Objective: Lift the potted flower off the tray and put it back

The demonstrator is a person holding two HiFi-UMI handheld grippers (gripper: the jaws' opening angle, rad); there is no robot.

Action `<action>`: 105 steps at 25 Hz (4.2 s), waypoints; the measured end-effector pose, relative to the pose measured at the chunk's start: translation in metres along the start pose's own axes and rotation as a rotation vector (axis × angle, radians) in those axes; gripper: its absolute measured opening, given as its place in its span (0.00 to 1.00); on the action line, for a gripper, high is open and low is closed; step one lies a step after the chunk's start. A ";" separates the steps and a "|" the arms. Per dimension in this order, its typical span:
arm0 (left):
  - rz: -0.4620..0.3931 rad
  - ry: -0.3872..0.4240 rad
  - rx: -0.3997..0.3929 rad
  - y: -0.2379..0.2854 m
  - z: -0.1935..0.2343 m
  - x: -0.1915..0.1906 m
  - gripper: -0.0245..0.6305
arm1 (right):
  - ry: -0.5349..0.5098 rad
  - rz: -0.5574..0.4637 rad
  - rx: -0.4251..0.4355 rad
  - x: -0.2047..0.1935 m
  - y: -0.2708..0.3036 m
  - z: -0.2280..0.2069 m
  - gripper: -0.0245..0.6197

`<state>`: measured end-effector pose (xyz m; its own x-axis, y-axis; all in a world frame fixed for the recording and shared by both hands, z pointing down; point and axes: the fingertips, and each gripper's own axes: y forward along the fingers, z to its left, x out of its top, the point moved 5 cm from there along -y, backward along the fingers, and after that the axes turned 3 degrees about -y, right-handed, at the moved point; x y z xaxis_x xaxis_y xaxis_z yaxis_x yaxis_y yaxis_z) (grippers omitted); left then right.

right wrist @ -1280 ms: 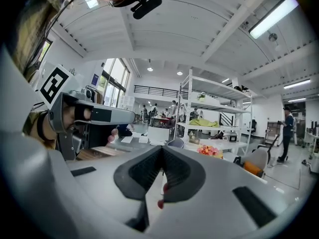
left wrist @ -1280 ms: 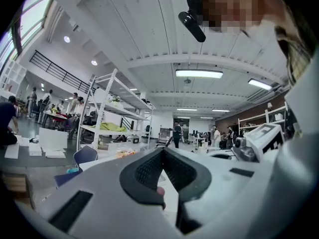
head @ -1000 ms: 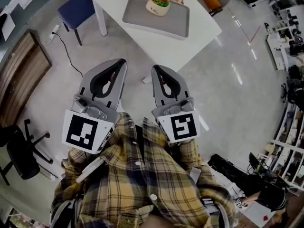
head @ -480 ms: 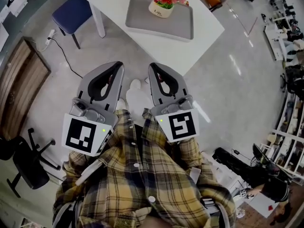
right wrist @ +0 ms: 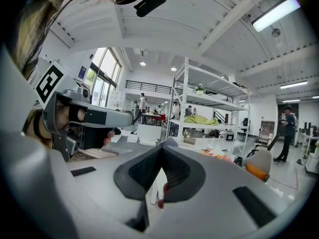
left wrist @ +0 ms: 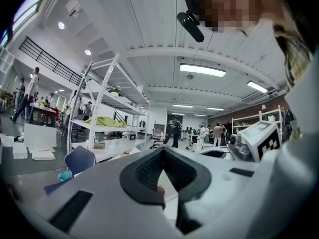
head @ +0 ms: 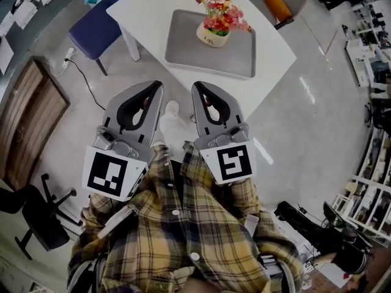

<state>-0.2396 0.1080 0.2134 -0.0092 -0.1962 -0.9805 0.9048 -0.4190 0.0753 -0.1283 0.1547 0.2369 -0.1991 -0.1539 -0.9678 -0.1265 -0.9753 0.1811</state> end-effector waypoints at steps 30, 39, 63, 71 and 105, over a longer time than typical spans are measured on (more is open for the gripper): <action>0.055 0.032 -0.191 0.226 0.070 0.036 0.05 | 0.045 0.060 -0.218 -0.004 0.108 -0.186 0.04; 0.091 0.032 -0.243 0.259 0.085 0.032 0.05 | 0.064 0.101 -0.316 -0.009 0.118 -0.203 0.04; 0.299 0.023 -0.279 0.288 0.117 -0.075 0.05 | 0.200 0.310 -0.222 -0.121 0.135 -0.200 0.04; 0.379 0.062 -0.313 0.292 0.128 -0.117 0.12 | 0.233 0.354 -0.162 -0.162 0.140 -0.203 0.06; 0.530 0.259 -0.557 0.343 0.131 -0.221 0.53 | 0.134 0.392 0.009 -0.255 0.175 -0.222 0.58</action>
<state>0.0167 -0.1082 0.4800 0.5174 -0.0048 -0.8557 0.8409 0.1881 0.5074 0.1155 -0.0120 0.4765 -0.1054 -0.5333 -0.8393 -0.0749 -0.8374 0.5415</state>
